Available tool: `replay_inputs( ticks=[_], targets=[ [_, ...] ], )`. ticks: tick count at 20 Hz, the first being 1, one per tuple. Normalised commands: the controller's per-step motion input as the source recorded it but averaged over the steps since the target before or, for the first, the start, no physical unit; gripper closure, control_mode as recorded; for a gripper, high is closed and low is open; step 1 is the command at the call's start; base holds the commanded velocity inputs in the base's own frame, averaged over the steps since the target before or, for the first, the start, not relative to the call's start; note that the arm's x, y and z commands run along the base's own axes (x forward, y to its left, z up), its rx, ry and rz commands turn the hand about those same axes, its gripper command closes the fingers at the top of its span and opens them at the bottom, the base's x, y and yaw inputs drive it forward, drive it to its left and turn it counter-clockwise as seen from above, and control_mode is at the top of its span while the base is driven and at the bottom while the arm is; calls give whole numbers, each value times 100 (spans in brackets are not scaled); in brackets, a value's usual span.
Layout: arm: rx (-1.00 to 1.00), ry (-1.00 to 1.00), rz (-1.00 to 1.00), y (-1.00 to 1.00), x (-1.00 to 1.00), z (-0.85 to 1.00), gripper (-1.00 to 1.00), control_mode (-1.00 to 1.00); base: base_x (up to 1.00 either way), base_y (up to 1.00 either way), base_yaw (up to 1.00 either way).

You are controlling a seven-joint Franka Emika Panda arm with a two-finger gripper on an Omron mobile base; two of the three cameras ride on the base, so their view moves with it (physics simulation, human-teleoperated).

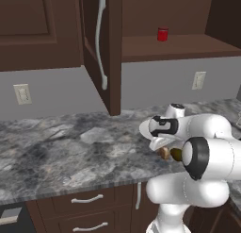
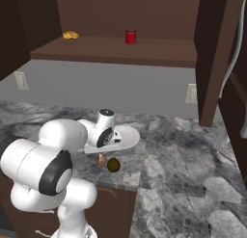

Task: Pick the avocado and bread from the counter and place them on the plate. Then pick the jam from the cabinet and place it next to the plate. Lastly close the cabinet door.

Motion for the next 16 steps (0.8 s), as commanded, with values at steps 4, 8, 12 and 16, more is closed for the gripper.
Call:
replay_inputs(
  ticks=[4,8,12,16],
  targets=[
    [0,-2,0,0,-10,24,100,-100,0,0,0],
    [0,-6,0,0,-1,46,100,-100,0,0,0],
    [0,-10,0,0,0,46,100,-100,0,0,0],
    [0,-7,0,0,4,35,100,-100,0,0,0]
  ],
)
